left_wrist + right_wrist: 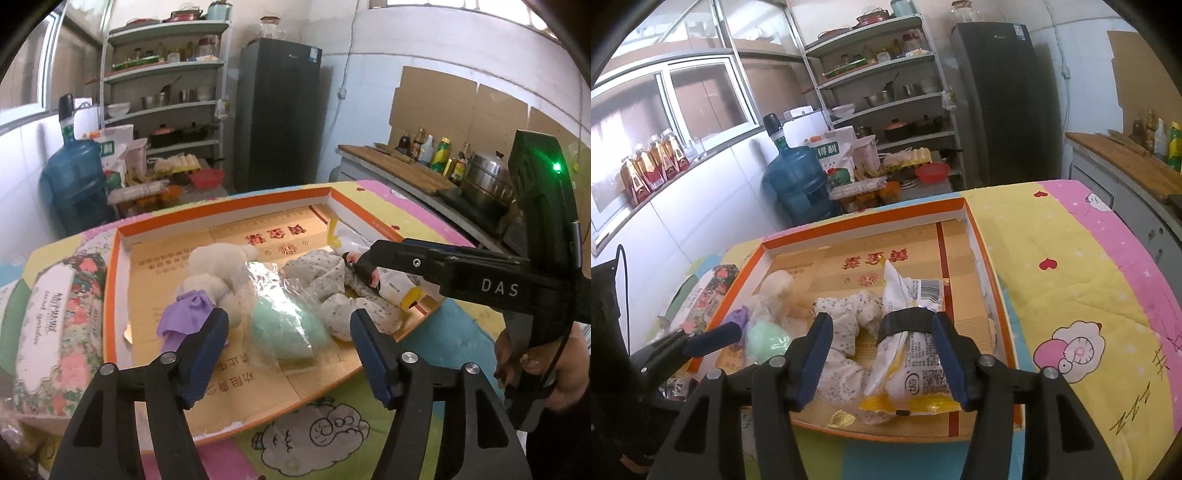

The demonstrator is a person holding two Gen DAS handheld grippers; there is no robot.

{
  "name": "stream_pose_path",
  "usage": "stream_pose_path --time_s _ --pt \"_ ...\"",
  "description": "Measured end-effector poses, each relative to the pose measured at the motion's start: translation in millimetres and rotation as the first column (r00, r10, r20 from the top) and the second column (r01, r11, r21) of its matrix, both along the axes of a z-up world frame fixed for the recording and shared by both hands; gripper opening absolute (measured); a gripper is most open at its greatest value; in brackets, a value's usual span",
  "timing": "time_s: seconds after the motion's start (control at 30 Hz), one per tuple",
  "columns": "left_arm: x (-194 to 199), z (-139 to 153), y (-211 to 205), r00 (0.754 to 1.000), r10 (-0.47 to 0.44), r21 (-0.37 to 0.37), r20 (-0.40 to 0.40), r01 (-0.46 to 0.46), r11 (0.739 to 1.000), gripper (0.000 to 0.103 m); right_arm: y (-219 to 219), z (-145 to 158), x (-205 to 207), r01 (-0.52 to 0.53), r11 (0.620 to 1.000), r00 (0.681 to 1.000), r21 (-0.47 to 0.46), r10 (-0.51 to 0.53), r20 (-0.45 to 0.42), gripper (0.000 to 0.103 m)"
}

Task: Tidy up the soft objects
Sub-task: 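Lower both items into the box and open both grippers, then withdraw both grippers from the box toward the remaining items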

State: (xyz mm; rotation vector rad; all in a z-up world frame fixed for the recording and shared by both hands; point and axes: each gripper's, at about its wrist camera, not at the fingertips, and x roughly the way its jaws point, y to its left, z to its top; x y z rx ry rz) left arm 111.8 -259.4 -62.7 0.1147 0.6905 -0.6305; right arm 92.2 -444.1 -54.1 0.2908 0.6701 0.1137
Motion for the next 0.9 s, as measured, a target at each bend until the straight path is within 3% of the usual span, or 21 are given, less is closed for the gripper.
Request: stream_pose_path --time_s 0.2,0.9 --pt "-11.0 15.6 15.6 0.998 0.024 -0.009 0.050 -0.024 1.000 0.070 8.0 12.2 -11.4 0.003 1.000 1.000 -0.014 -0.003 0.026 0.056" --pt "-40.1 41.7 100.6 0.983 0.151 -0.049 0.102 -0.146 0.988 0.070 70.0 35.3 -39.5 -0.057 0.997 0.997 -0.057 0.060 0.050 0.056"
